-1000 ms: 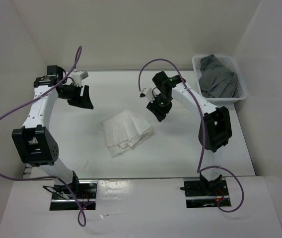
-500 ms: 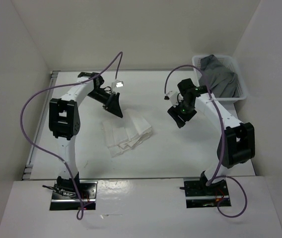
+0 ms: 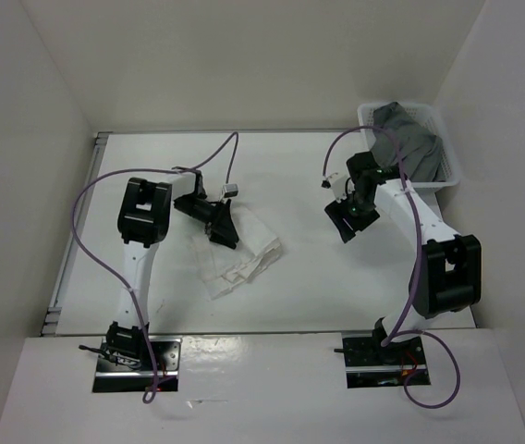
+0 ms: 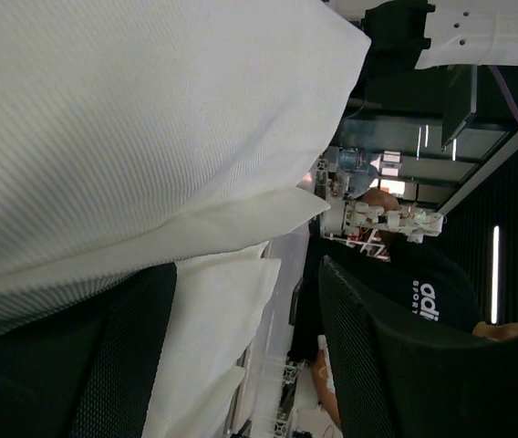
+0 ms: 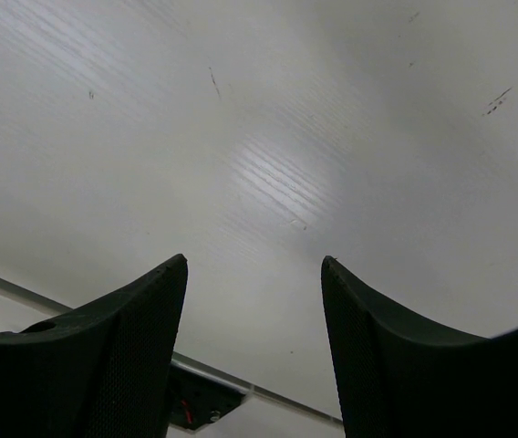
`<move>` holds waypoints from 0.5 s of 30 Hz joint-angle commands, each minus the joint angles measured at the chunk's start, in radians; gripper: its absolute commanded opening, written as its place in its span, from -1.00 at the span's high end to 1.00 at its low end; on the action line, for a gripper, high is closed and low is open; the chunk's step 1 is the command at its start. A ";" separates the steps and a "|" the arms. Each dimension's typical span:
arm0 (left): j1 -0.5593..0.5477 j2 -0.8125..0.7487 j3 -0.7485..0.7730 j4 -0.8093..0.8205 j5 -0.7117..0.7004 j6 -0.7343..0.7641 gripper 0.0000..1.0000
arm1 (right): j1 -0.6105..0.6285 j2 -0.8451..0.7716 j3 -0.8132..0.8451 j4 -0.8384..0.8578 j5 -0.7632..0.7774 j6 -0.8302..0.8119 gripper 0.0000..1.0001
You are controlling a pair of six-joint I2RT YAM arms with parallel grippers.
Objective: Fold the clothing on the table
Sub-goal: Fold the skirt
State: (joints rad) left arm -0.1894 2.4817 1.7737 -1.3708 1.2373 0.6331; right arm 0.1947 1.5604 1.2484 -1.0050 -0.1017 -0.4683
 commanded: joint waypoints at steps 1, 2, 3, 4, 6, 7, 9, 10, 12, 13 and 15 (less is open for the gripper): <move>-0.004 0.060 -0.049 0.070 -0.076 0.097 -0.43 | 0.002 -0.026 -0.004 0.039 -0.006 0.008 -0.32; -0.004 0.040 -0.060 0.070 -0.076 0.097 -0.43 | 0.002 -0.026 -0.004 0.039 -0.006 0.008 -0.32; -0.004 -0.016 -0.060 0.070 -0.088 0.097 -0.43 | 0.002 -0.026 -0.004 0.048 -0.006 0.008 -0.32; -0.004 -0.050 -0.051 0.070 -0.097 0.080 -0.43 | 0.002 -0.026 0.005 0.048 -0.006 0.008 -0.32; -0.013 -0.166 -0.001 0.070 -0.120 0.031 -0.43 | -0.008 -0.026 0.005 0.048 -0.006 0.008 -0.32; -0.013 -0.205 0.027 0.070 -0.130 0.005 -0.43 | -0.008 -0.026 0.005 0.048 -0.006 0.008 -0.32; -0.013 -0.317 0.133 0.070 -0.154 -0.070 -0.43 | -0.008 -0.026 0.014 0.057 -0.006 0.008 -0.32; -0.013 -0.349 0.174 0.070 -0.188 -0.094 -0.45 | -0.008 -0.036 0.014 0.057 -0.006 0.008 -0.32; -0.013 -0.433 0.301 0.070 -0.235 -0.169 -0.48 | -0.017 -0.045 0.014 0.075 -0.015 0.008 -0.32; -0.013 -0.457 0.341 0.070 -0.284 -0.193 -0.53 | -0.017 -0.045 0.023 0.075 -0.015 0.008 -0.32; -0.002 -0.524 0.407 0.070 -0.334 -0.245 -0.68 | -0.052 -0.065 0.023 0.103 -0.024 0.008 -0.34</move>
State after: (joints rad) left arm -0.2031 2.1086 2.0819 -1.2816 0.9867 0.4881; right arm 0.1814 1.5578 1.2434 -0.9691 -0.1135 -0.4679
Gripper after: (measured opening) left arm 0.822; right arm 0.669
